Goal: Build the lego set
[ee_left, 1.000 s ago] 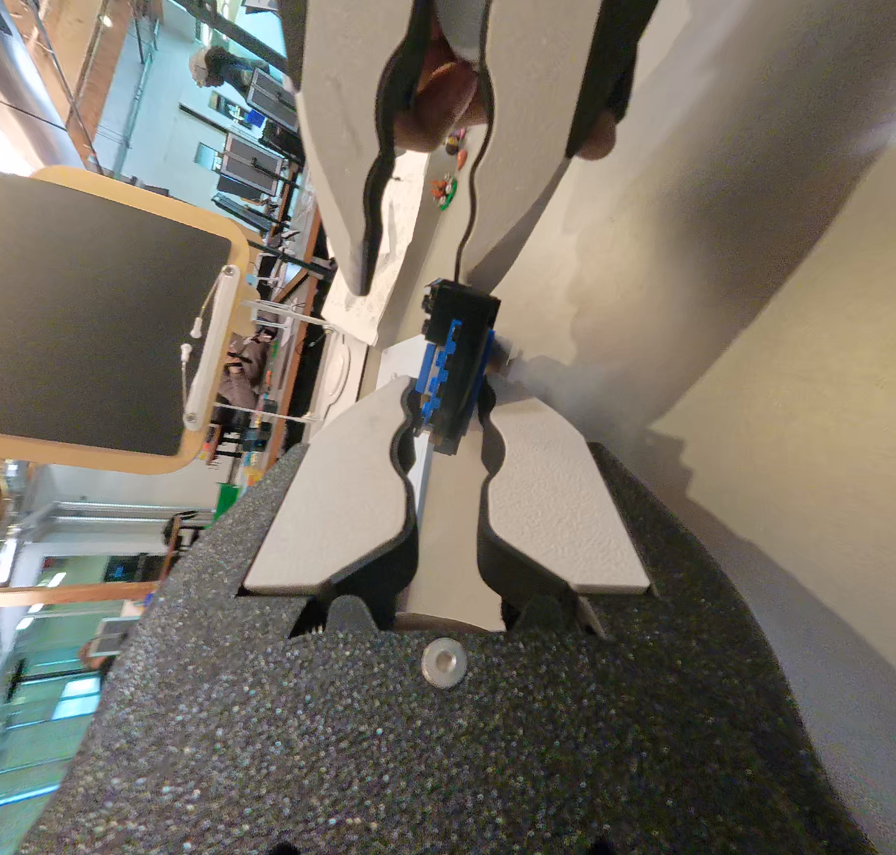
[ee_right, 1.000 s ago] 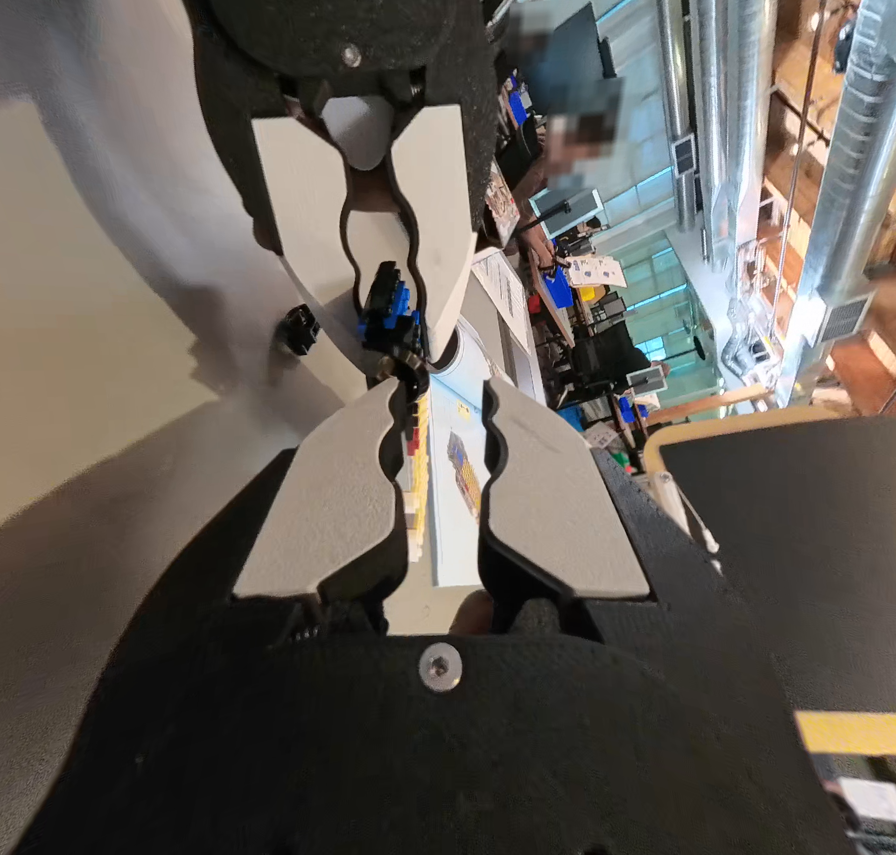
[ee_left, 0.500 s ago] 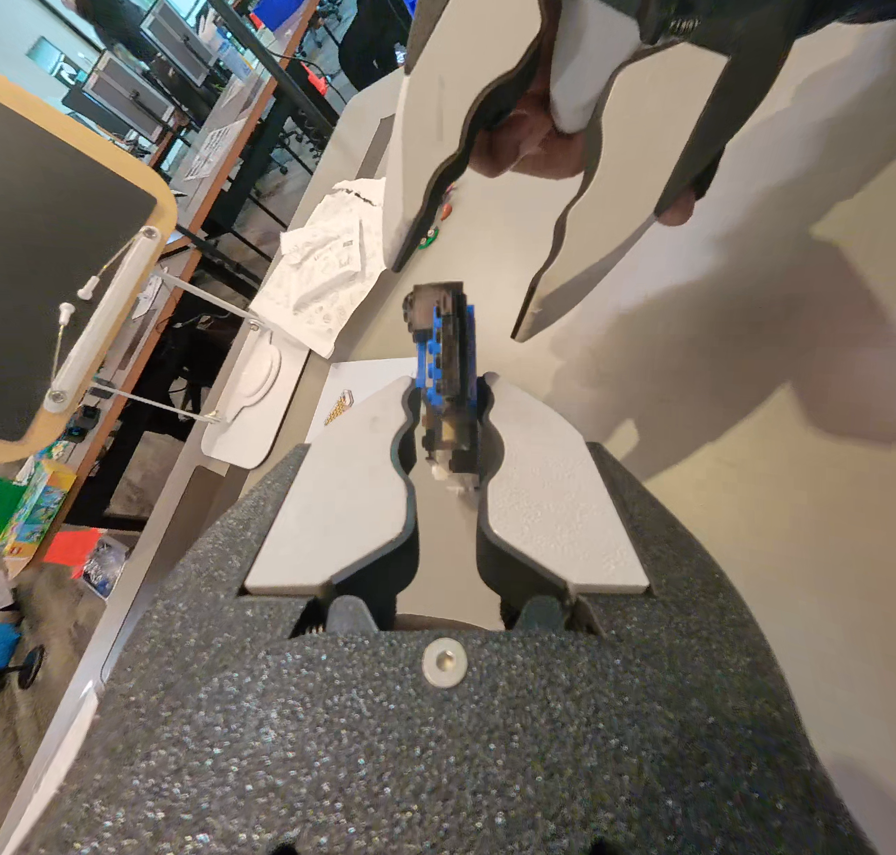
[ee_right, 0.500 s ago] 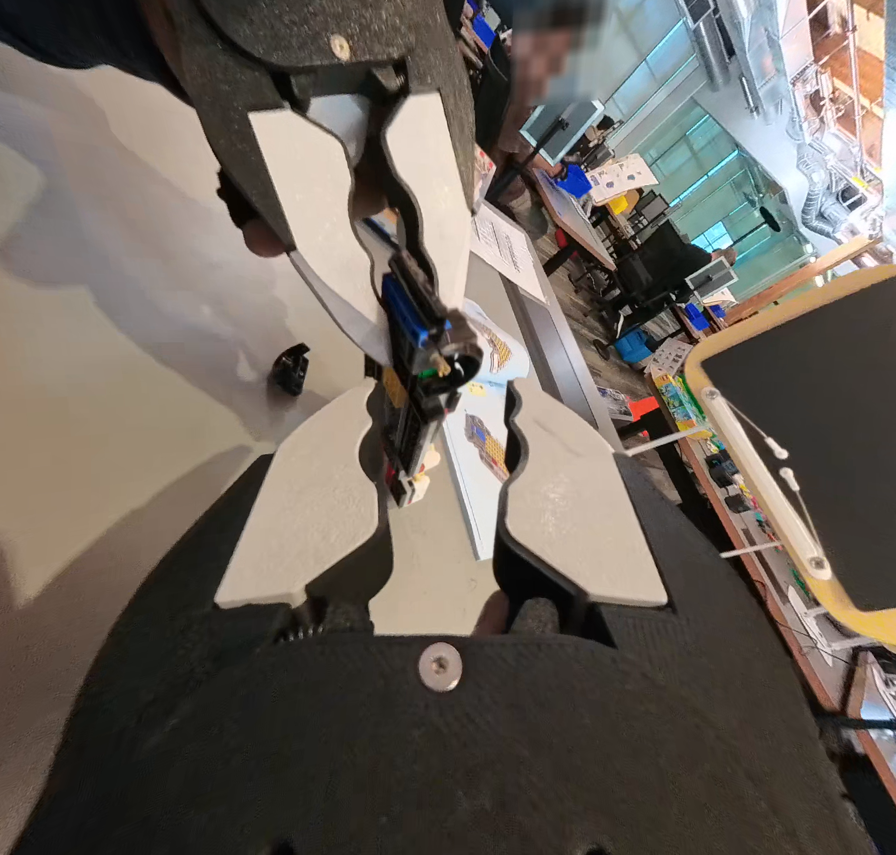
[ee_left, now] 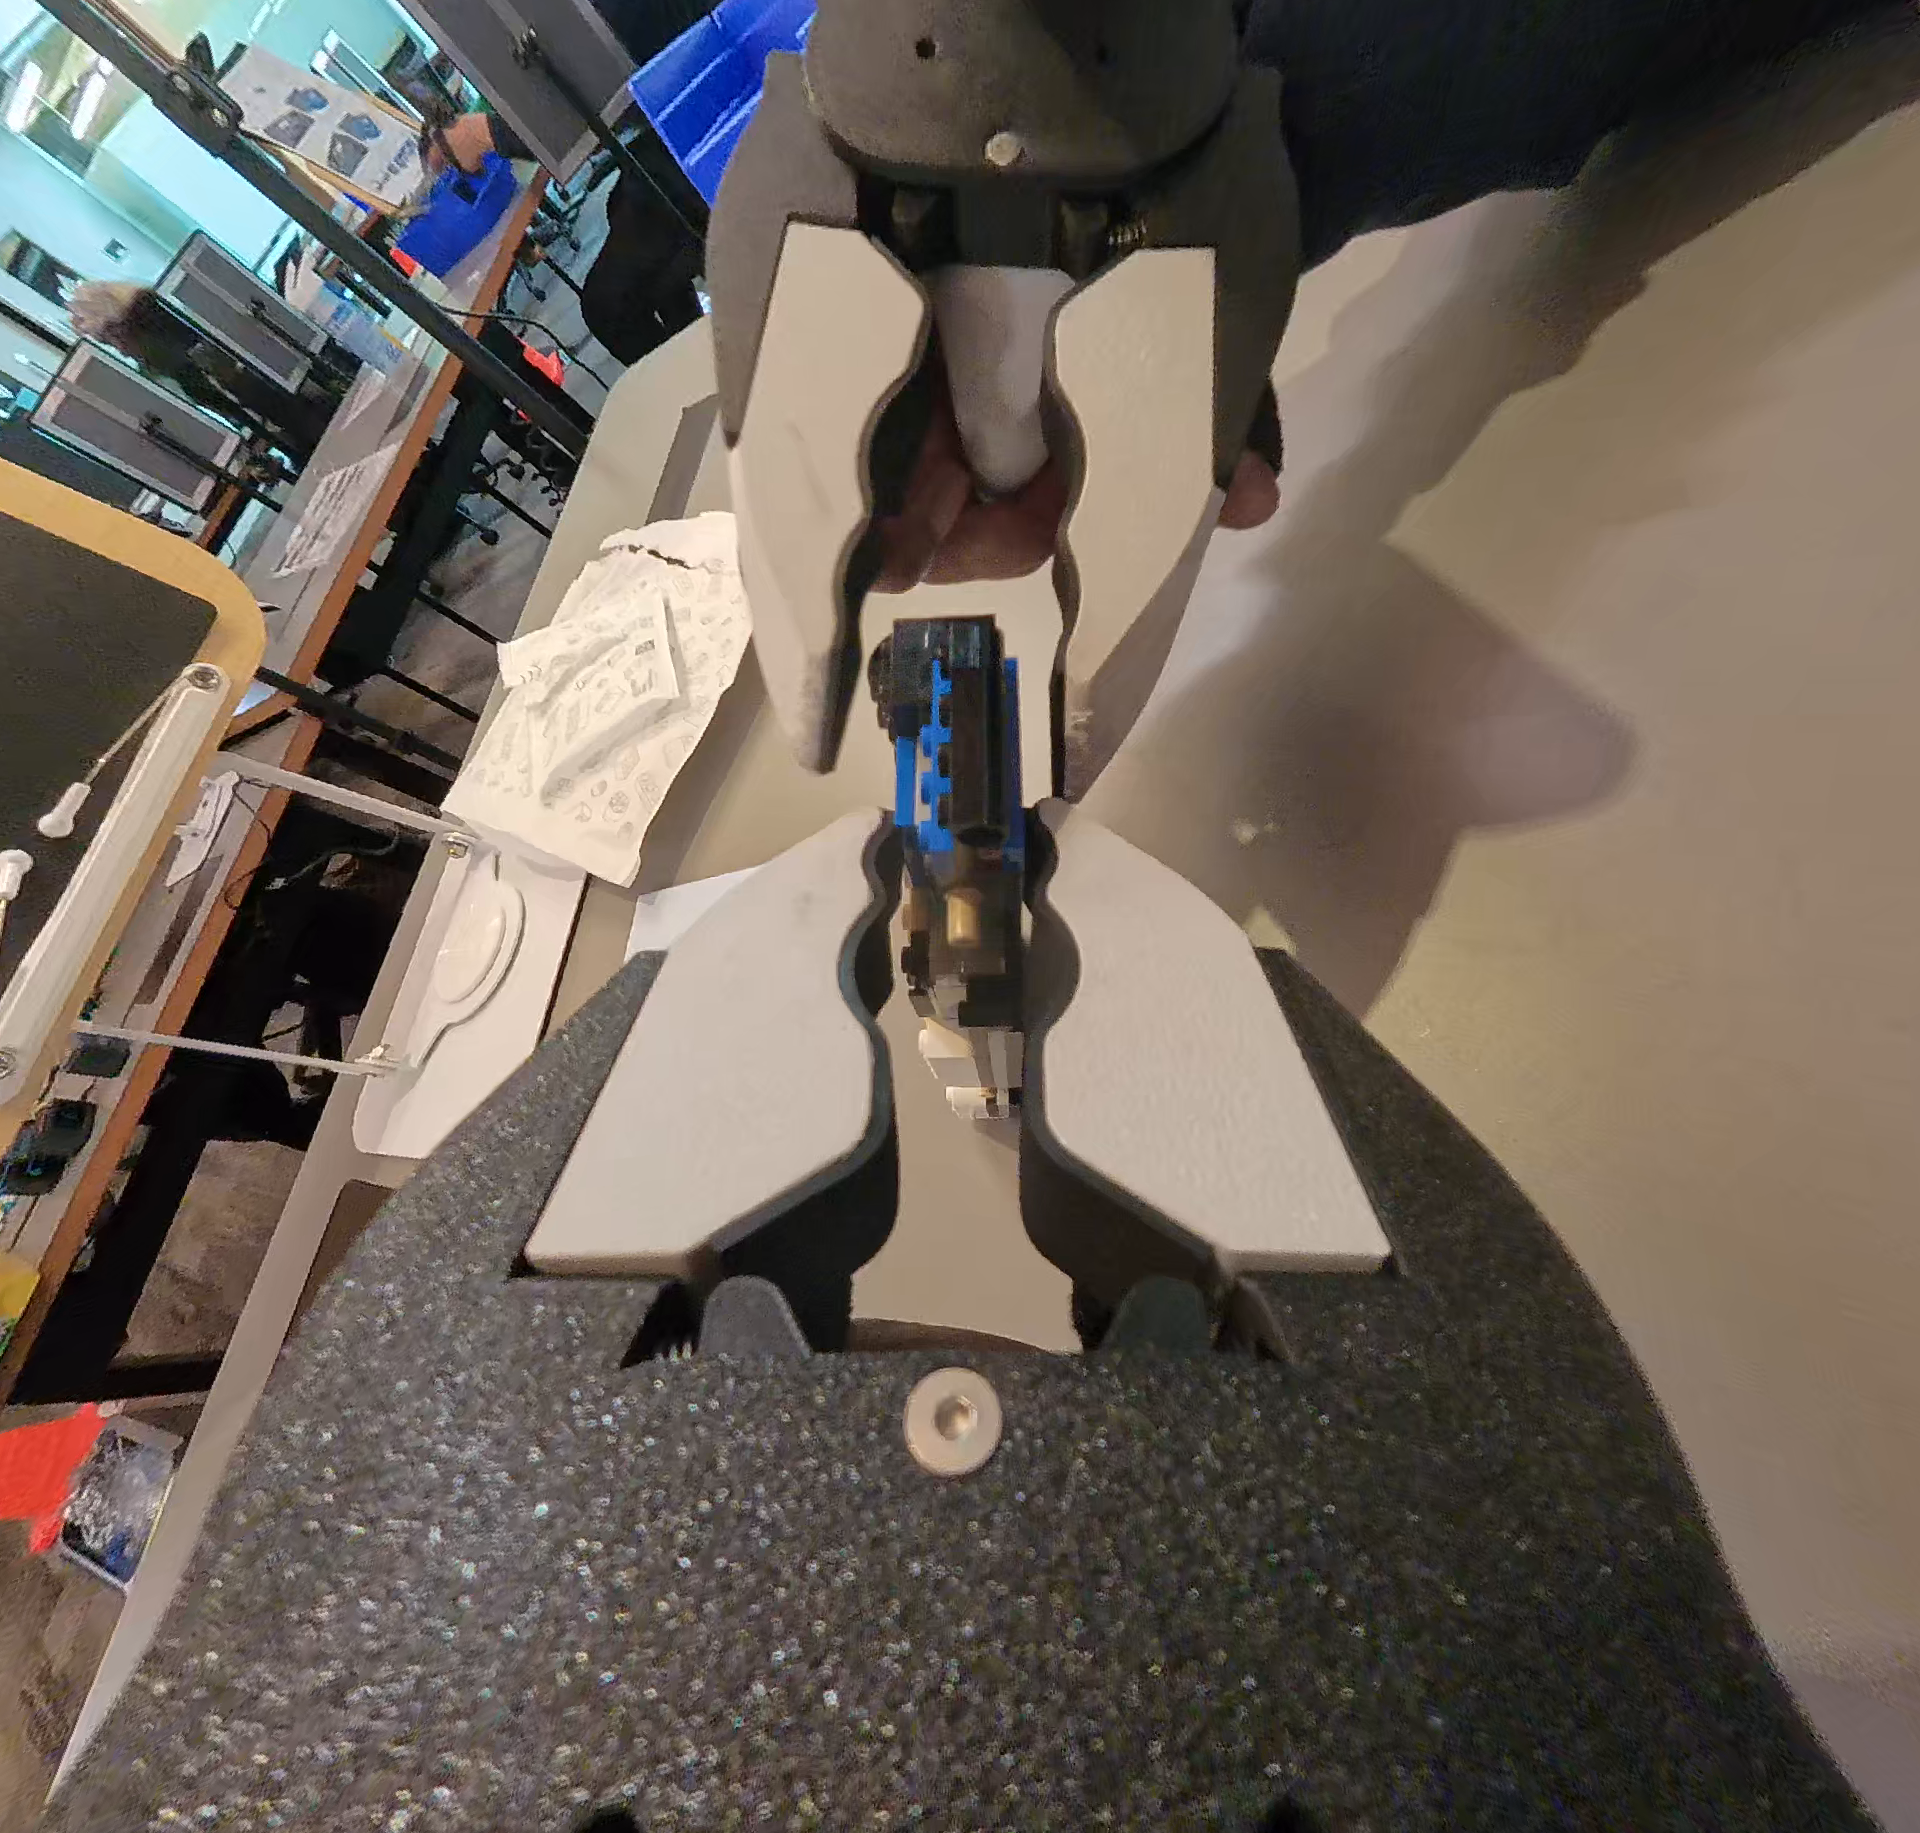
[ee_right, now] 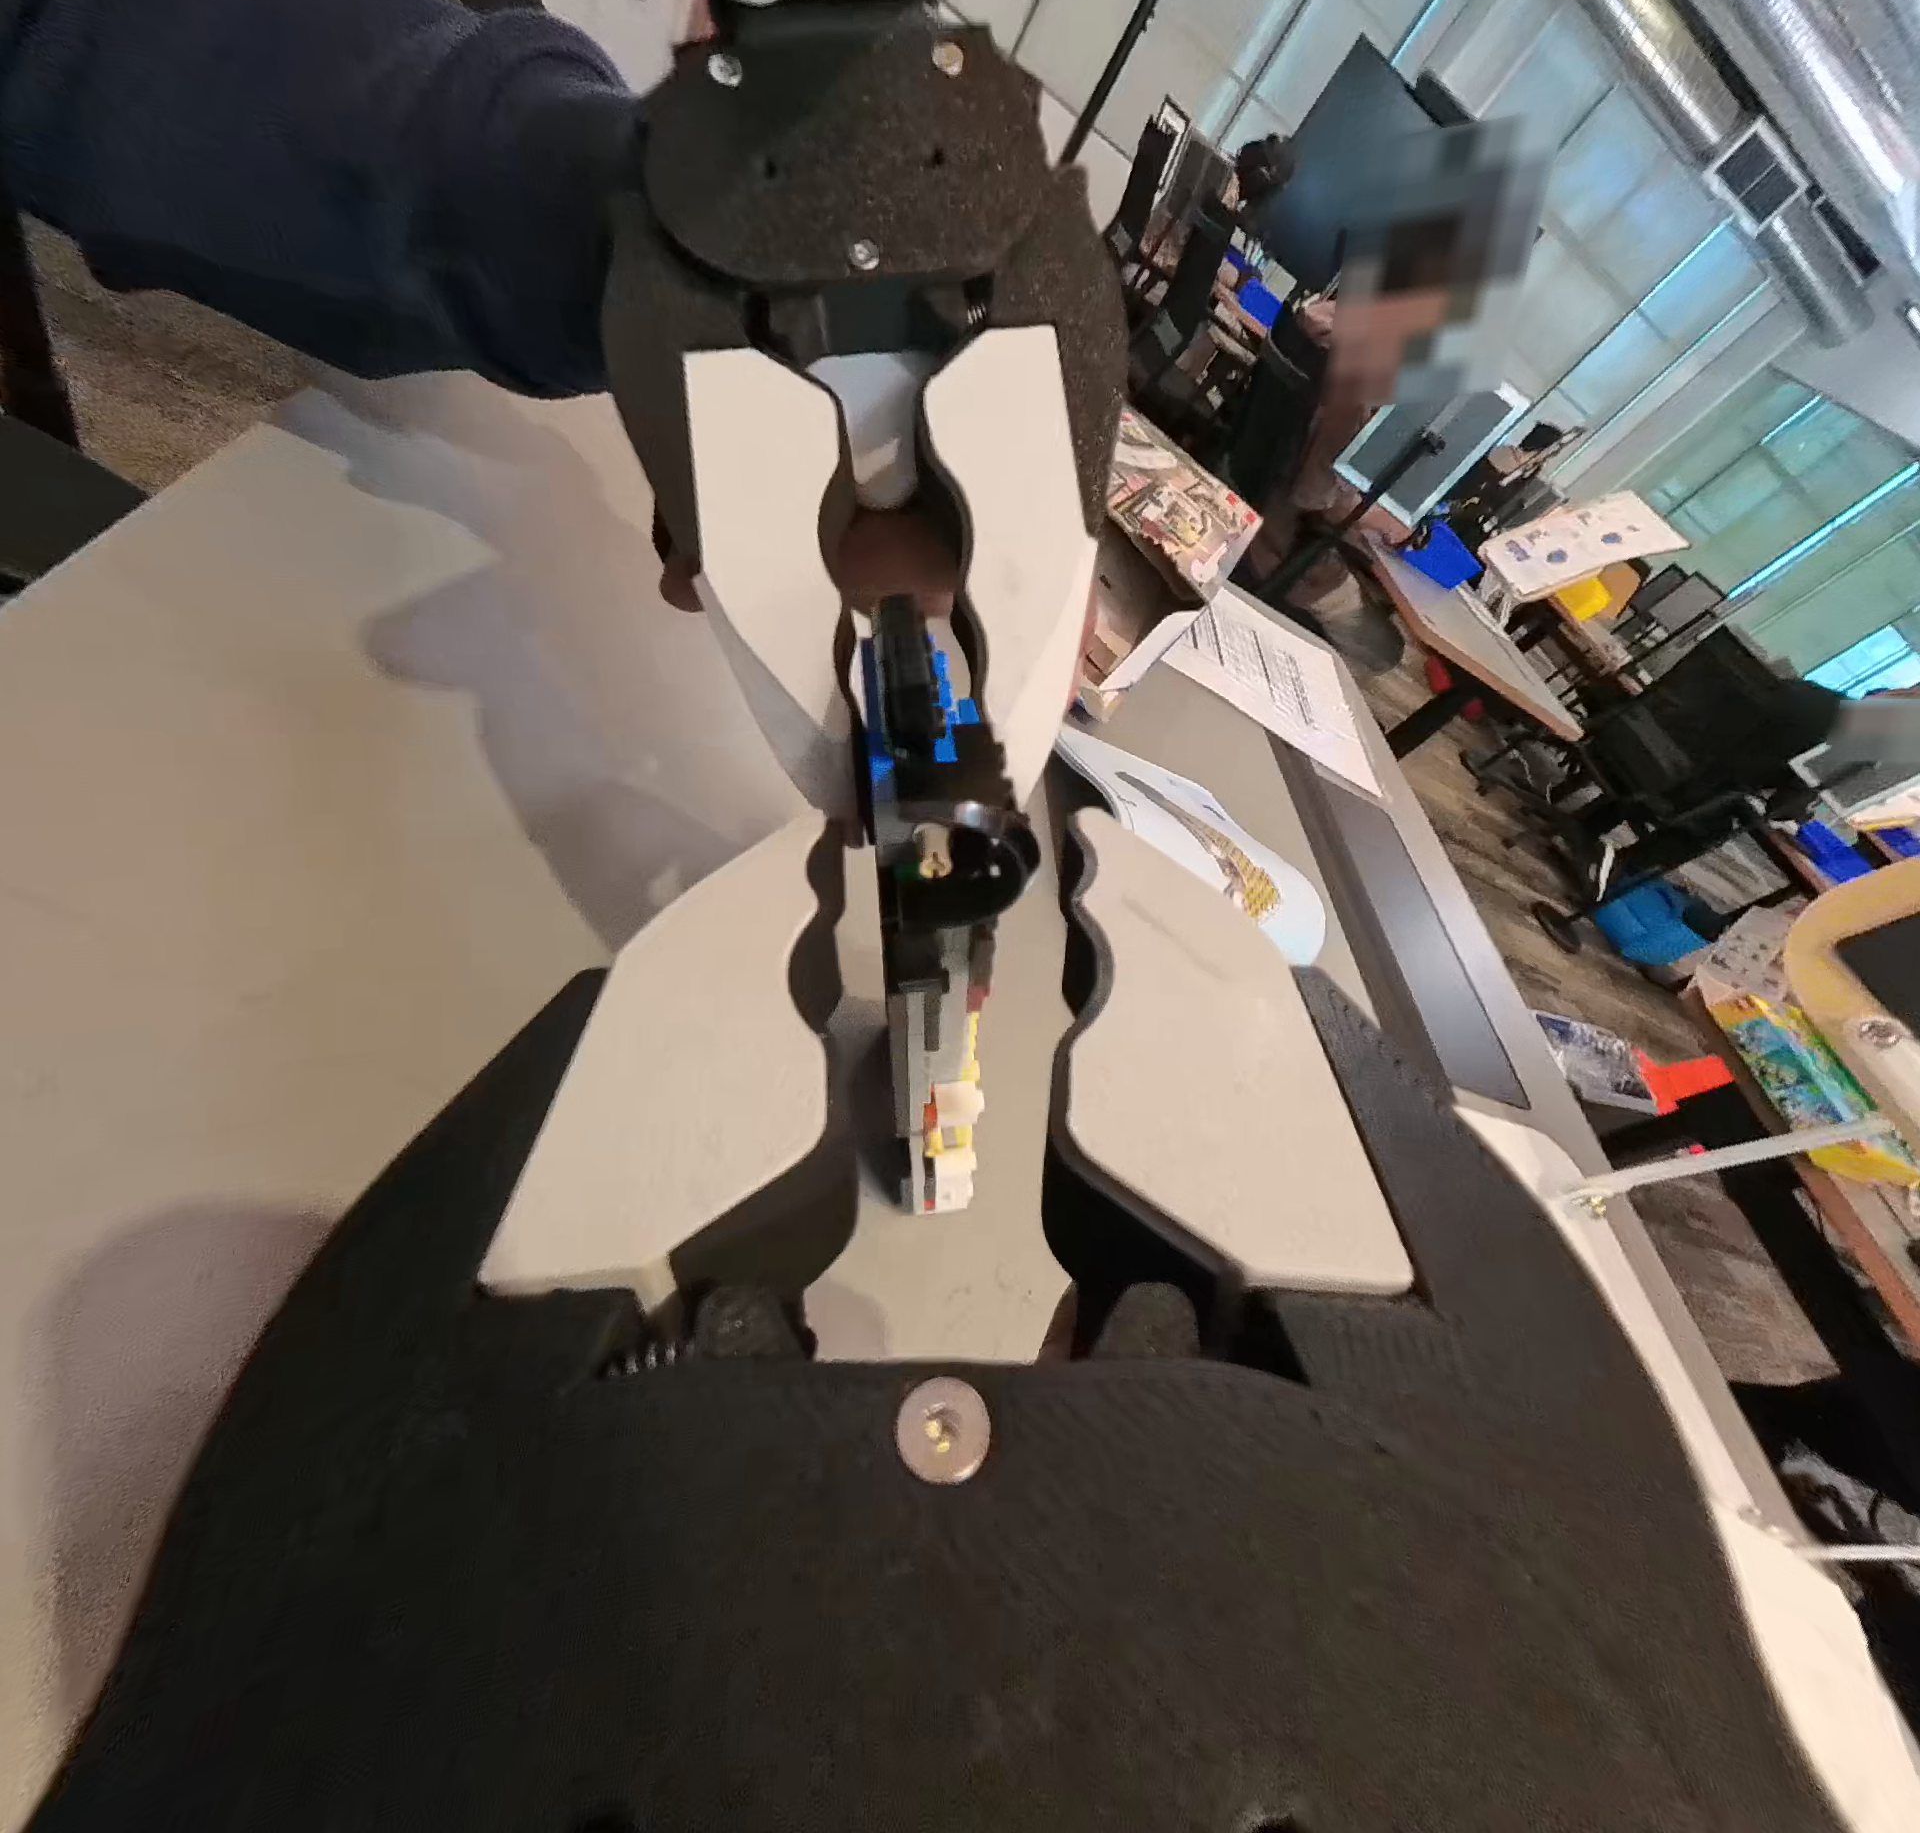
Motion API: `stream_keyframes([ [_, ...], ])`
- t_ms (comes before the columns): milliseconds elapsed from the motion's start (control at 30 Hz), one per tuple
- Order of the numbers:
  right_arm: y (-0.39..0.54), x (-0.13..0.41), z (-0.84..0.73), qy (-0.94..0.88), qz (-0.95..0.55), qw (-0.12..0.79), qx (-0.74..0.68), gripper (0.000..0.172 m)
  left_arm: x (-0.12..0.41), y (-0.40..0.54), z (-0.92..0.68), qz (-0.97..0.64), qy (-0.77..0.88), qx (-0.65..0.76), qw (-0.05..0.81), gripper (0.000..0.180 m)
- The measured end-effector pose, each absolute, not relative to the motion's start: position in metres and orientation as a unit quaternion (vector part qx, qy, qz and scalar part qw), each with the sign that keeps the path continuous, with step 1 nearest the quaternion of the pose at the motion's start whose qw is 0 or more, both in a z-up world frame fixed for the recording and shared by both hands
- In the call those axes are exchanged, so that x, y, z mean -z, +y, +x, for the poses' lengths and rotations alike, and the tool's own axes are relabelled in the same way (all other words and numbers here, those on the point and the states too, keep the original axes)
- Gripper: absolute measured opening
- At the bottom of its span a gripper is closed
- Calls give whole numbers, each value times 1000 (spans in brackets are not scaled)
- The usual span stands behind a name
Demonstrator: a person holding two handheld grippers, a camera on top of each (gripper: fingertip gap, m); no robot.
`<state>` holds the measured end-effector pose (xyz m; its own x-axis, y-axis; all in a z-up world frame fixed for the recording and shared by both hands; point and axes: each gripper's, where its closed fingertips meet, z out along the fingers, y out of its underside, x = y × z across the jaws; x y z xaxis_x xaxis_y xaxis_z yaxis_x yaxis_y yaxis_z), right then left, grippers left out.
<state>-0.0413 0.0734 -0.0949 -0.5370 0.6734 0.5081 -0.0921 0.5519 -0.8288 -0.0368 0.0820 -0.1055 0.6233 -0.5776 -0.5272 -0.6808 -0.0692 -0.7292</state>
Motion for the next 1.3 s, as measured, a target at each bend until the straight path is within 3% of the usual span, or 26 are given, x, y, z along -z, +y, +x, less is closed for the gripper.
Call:
stream_keyframes([
  [133, 73, 96, -41, -761, -183, 446, -435, 29, 107, 80, -36, -721, 435, -47, 538, 22],
  [400, 73, 95, -38, -752, -182, 449, -447, 29, 103, 74, -42, -715, 426, -61, 550, 33],
  [667, 65, 94, -33, -753, -169, 465, -434, 29, 111, 72, -37, -706, 438, -85, 550, 21],
  [900, 60, 103, -25, -798, -119, 495, -323, 32, 117, 70, -29, -690, 467, -121, 540, 21],
  [1300, 52, 111, -15, -805, -111, 465, -352, 41, 116, 58, -8, -640, 488, -119, 581, 21],
])
